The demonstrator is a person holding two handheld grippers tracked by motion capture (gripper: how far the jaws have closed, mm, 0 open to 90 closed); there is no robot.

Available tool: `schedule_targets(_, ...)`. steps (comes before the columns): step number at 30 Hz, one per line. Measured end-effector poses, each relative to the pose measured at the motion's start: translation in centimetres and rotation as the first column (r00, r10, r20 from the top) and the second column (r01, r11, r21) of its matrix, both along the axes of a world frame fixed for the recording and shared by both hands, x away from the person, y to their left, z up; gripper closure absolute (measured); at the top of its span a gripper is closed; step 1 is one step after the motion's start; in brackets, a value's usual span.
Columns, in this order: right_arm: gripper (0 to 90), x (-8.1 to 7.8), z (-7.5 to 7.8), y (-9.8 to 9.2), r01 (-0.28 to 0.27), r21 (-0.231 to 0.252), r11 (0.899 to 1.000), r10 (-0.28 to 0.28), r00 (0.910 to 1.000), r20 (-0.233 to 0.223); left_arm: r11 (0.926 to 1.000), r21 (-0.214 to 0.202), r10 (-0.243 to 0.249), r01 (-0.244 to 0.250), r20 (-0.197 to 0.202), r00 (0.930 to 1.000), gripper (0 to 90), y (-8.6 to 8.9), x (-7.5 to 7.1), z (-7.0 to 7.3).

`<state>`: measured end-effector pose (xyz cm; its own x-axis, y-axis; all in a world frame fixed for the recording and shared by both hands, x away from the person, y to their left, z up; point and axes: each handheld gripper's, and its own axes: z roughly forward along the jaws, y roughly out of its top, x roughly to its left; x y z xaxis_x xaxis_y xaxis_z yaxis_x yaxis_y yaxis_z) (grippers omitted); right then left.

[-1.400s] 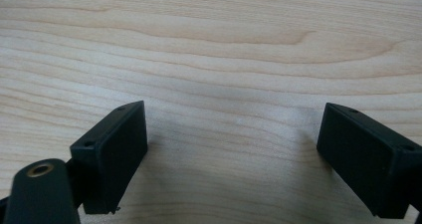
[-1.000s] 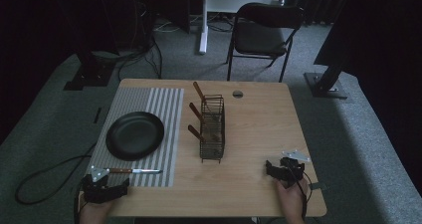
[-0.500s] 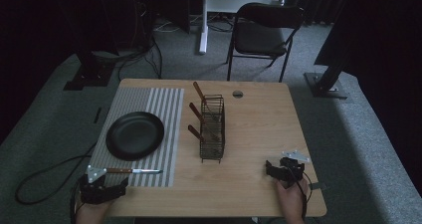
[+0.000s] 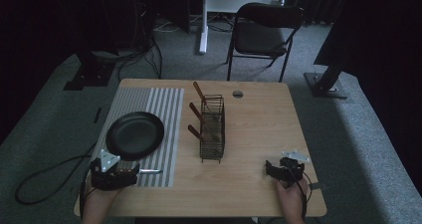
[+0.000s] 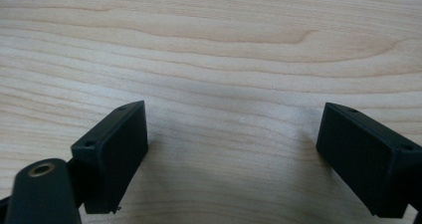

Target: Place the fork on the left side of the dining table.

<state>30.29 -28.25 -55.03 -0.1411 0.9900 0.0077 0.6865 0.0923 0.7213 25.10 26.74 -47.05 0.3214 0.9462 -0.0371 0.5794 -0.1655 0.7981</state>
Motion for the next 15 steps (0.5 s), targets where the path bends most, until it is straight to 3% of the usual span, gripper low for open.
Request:
schedule_targets(2,12.4,0.0,0.0,0.0,0.0,0.0,1.0,0.0,1.0,0.0,0.9952,0.098,-0.003,-0.001,0.038,0.9993,3.8,-0.9,0.1,0.6)
schedule_targets(3,12.4,0.0,0.0,0.0,0.0,0.0,1.0,0.0,1.0,0.0,0.9952,0.098,-0.003,-0.001,0.038,0.9993,3.8,-0.9,0.1,0.6)
schedule_targets(4,12.5,0.0,0.0,0.0,0.0,0.0,1.0,0.0,1.0,0.0,0.9992,-0.032,-0.023,0.024,0.018,0.9996,3.8,-0.8,0.5,1.1)
schedule_targets(5,12.5,0.0,0.0,0.0,-0.001,-0.001,1.0,0.001,1.0,0.0,0.993,0.118,-0.019,0.012,0.058,0.9981,3.8,-1.7,0.5,1.3)
schedule_targets(6,12.5,0.0,0.0,0.0,0.0,0.0,1.0,0.0,1.0,0.0,0.992,0.118,-0.052,0.045,0.056,0.9971,3.8,-2.1,0.6,1.5)
schedule_targets(7,12.5,0.0,0.0,0.0,0.0,0.0,1.0,0.0,1.0,0.0,0.9977,-0.011,-0.066,0.066,0.041,0.997,3.8,-2.0,0.9,1.8)
schedule_targets(8,12.5,0.0,0.0,0.0,-0.001,0.0,1.0,0.001,1.0,0.0,0.9959,0.078,-0.05,0.045,0.069,0.9963,3.9,-2.7,1.0,2.0)
schedule_targets(9,12.6,0.0,0.0,0.0,0.0,0.0,1.0,0.0,1.0,0.0,0.9867,0.15,-0.076,0.062,0.092,0.9928,3.8,-3.3,1.1,2.2)
schedule_targets(10,12.5,0.0,0.0,0.0,0.001,0.0,1.0,-0.001,1.0,0.002,0.9939,0.053,-0.101,0.097,0.084,0.9913,3.8,-3.3,1.3,2.5)
schedule_targets(11,12.5,0.0,0.0,0.0,0.0,0.001,1.0,0.0,1.0,0.001,0.9943,0.044,-0.1,0.097,0.079,0.9919,3.8,-3.6,1.6,2.7)
schedule_targets(12,12.5,0.0,0.0,0.0,0.0,0.001,1.0,0.0,1.0,0.001,0.9894,0.113,-0.103,0.092,0.102,0.9894,3.8,-4.1,1.8,2.9)
schedule_targets(14,12.5,0.0,0.0,0.0,0.0,0.0,1.0,0.0,1.0,0.001,0.9902,0.065,-0.129,0.123,0.095,0.9871,3.8,-4.5,2.4,3.2)
schedule_targets(15,12.5,0.0,0.0,0.0,-0.001,0.0,1.0,0.001,1.0,0.001,0.9899,0.072,-0.129,0.122,0.104,0.9862,3.8,-4.7,2.7,3.4)
